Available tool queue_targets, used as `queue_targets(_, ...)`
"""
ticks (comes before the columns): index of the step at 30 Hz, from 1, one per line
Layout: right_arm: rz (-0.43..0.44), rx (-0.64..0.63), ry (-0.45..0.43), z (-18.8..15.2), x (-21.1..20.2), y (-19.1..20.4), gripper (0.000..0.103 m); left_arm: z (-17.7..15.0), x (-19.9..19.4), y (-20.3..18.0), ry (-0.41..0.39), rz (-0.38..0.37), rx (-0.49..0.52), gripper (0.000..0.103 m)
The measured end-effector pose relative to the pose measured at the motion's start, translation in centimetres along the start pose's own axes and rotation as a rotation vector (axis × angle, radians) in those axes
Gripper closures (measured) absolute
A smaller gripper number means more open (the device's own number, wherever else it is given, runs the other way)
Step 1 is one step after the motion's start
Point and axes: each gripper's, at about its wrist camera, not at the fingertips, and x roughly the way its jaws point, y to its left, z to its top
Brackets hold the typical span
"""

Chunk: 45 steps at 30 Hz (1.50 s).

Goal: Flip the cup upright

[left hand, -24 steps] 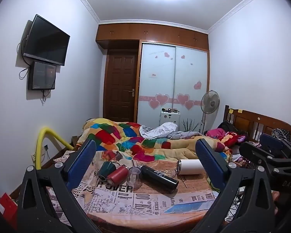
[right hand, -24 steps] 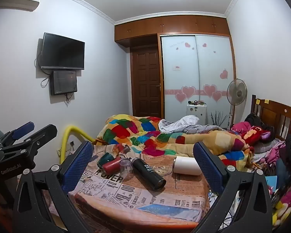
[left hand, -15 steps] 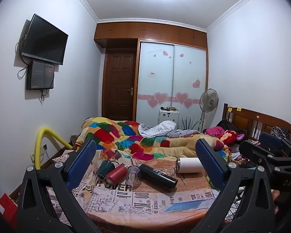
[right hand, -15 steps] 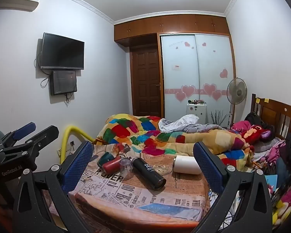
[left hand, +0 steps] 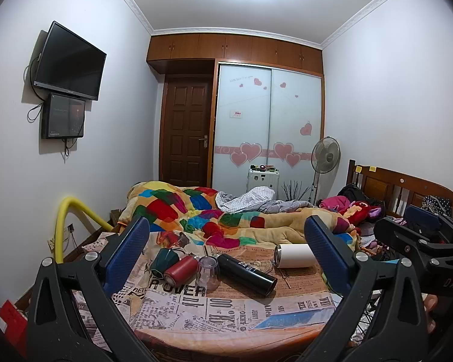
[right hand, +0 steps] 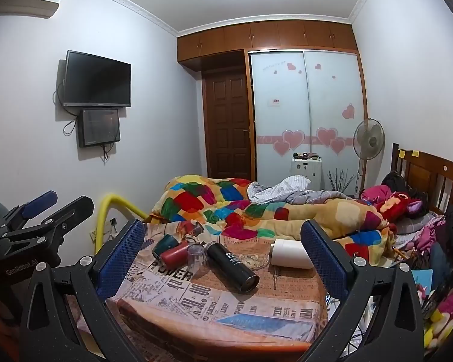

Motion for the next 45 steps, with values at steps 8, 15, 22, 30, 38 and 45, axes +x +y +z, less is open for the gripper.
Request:
queue_targets(8,-0.002,0.0,0.003,-0.4,0.0,0.0,0.0,-0.4,0.2,0.0,0.004,-0.003,-0.001,0.0)
queue_targets(15,-0.001,0.001,0.006,-0.1,0.1,0.0,0.0,-0.5,0.3,-0.1,0.005,-0.003,-0.001,0.0)
queue_targets(22,-0.001,0.001,0.007,-0.1,0.2,-0.1,0.0,-0.8,0.6,-0.1,0.008,-0.004,-0.004,0.0)
queue_targets(30,-0.002,0.0,0.01,-0.1,0.2,-0.1,0.0,-0.8,0.7,-0.1,0.01,-0.005,-0.006,0.0)
queue_targets(38,-0.001,0.001,0.012,0.0,0.2,-0.1,0.0,-1.0,0.9,-0.3,0.01,-0.002,-0.007,0.0)
queue_targets(45,-0.002,0.001,0.013,0.0,0.3,-0.1,0.0,-1.3,1.0,-0.4,0.011,-0.002,-0.011,0.0)
